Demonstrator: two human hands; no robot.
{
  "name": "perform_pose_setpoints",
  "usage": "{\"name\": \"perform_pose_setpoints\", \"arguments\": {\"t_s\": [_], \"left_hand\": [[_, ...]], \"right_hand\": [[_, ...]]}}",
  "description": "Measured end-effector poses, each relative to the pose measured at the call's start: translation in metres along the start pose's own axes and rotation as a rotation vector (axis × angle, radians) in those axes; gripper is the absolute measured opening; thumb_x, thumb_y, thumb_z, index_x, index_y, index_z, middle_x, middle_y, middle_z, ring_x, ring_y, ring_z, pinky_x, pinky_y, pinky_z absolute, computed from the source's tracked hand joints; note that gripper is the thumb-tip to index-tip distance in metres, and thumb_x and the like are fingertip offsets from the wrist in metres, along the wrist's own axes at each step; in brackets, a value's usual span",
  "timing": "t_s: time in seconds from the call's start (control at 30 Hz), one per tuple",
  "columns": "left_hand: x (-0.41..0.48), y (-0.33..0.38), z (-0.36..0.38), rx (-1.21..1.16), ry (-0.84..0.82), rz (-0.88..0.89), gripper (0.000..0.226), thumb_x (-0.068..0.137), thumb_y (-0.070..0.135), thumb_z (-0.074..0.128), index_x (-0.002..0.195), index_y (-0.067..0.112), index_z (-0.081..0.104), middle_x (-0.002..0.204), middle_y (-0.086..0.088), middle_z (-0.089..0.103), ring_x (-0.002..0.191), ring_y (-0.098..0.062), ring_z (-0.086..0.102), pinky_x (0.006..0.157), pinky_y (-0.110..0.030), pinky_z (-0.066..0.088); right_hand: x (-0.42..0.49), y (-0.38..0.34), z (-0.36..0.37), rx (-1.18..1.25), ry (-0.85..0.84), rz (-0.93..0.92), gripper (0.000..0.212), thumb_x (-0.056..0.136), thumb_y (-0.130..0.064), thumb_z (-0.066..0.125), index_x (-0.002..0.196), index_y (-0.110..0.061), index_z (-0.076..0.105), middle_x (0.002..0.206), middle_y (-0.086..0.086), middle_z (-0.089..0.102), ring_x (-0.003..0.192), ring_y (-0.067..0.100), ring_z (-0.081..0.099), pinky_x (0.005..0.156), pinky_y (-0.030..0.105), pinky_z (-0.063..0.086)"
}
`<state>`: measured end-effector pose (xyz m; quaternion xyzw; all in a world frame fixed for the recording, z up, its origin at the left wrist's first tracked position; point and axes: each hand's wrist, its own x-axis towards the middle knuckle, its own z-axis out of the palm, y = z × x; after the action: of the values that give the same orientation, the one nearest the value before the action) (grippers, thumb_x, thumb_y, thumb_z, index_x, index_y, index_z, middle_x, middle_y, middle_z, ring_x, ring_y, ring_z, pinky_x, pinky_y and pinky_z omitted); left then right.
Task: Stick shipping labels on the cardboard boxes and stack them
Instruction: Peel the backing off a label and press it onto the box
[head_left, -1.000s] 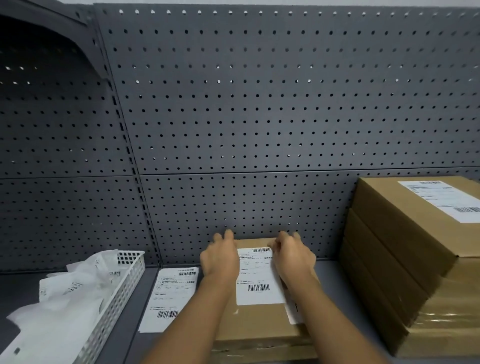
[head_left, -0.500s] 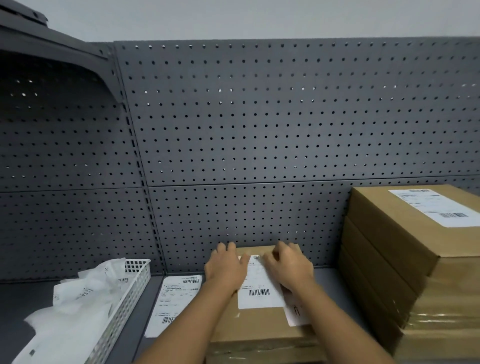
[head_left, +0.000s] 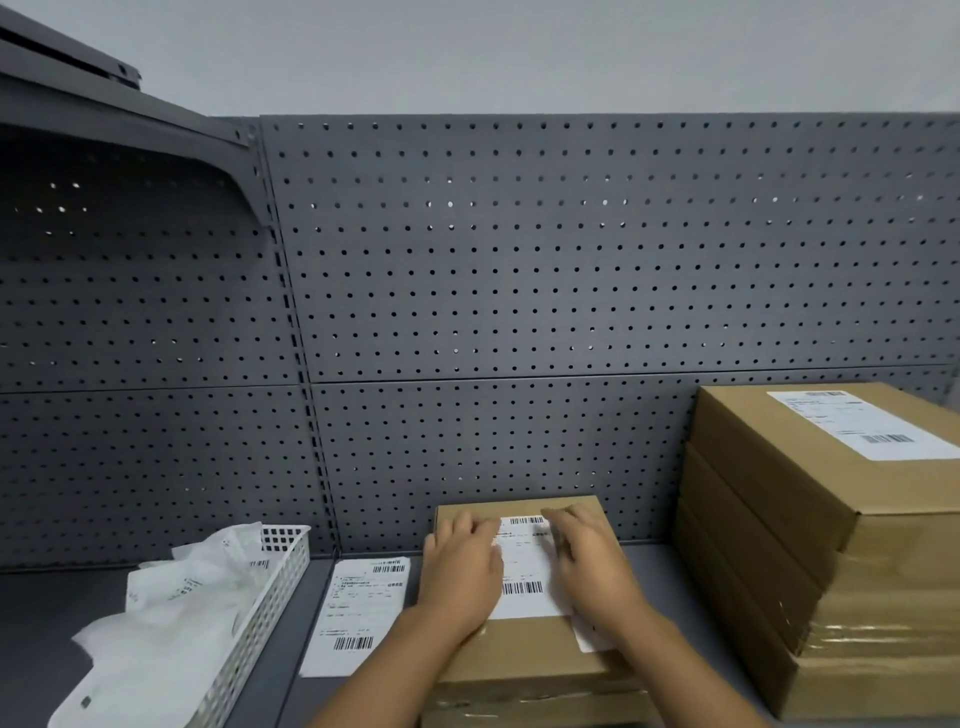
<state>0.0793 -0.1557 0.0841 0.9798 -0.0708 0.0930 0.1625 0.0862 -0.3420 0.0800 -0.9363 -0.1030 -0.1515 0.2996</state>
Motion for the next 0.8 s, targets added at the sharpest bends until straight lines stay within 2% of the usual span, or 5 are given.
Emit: {"name": "perform_pose_setpoints", "arguments": {"t_s": [0.17,0.4,0.5,0.63,0.8], "left_hand": [[-0.006,0.006,-0.002,-0.025,-0.055,0.172,0.057,0.102,0.021,0.038,0.158,0.026,0.035,0.163,0.008,0.034,0.148,-0.016,0.032,0.124,-0.032,0.022],[0.003,-0.002,-0.007,-0.063,-0.177,0.135,0.047,0.101,0.023,0.036,0.145,0.023,0.054,0.152,0.006,0.051,0.140,-0.018,0.043,0.116,-0.035,0.037],[0.007,0.000,-0.018,-0.046,-0.251,0.137,0.038,0.099,0.026,0.036,0.127,0.021,0.061,0.138,0.003,0.058,0.133,-0.022,0.050,0.106,-0.041,0.047],[-0.001,-0.004,-0.021,-0.086,-0.322,0.149,0.055,0.102,0.034,0.035,0.155,0.024,0.041,0.168,0.006,0.030,0.155,-0.017,0.027,0.125,-0.038,0.028],[-0.029,-0.001,-0.021,-0.196,-0.200,0.128,0.056,0.102,0.036,0.041,0.158,0.027,0.038,0.169,0.011,0.027,0.155,-0.010,0.027,0.125,-0.030,0.027]], "right_hand": [[-0.002,-0.010,0.001,-0.021,-0.157,-0.129,0.044,0.101,-0.012,0.046,0.143,-0.017,0.058,0.151,-0.005,0.052,0.141,0.016,0.046,0.116,0.021,0.032],[0.000,-0.010,0.010,-0.194,-0.270,-0.105,0.039,0.105,-0.023,0.042,0.140,-0.018,0.060,0.159,0.000,0.047,0.147,0.022,0.042,0.121,0.032,0.034],[0.006,-0.011,0.000,-0.204,-0.328,-0.104,0.037,0.105,-0.026,0.042,0.134,-0.016,0.062,0.154,0.002,0.052,0.141,0.025,0.048,0.114,0.040,0.042],[0.008,-0.011,-0.009,-0.180,-0.349,-0.081,0.033,0.101,-0.027,0.042,0.123,-0.022,0.066,0.135,-0.006,0.066,0.125,0.023,0.059,0.108,0.043,0.047],[-0.009,-0.015,-0.014,-0.202,-0.184,-0.122,0.022,0.100,-0.027,0.042,0.097,-0.023,0.063,0.092,-0.013,0.066,0.097,0.007,0.060,0.115,0.031,0.022]]}}
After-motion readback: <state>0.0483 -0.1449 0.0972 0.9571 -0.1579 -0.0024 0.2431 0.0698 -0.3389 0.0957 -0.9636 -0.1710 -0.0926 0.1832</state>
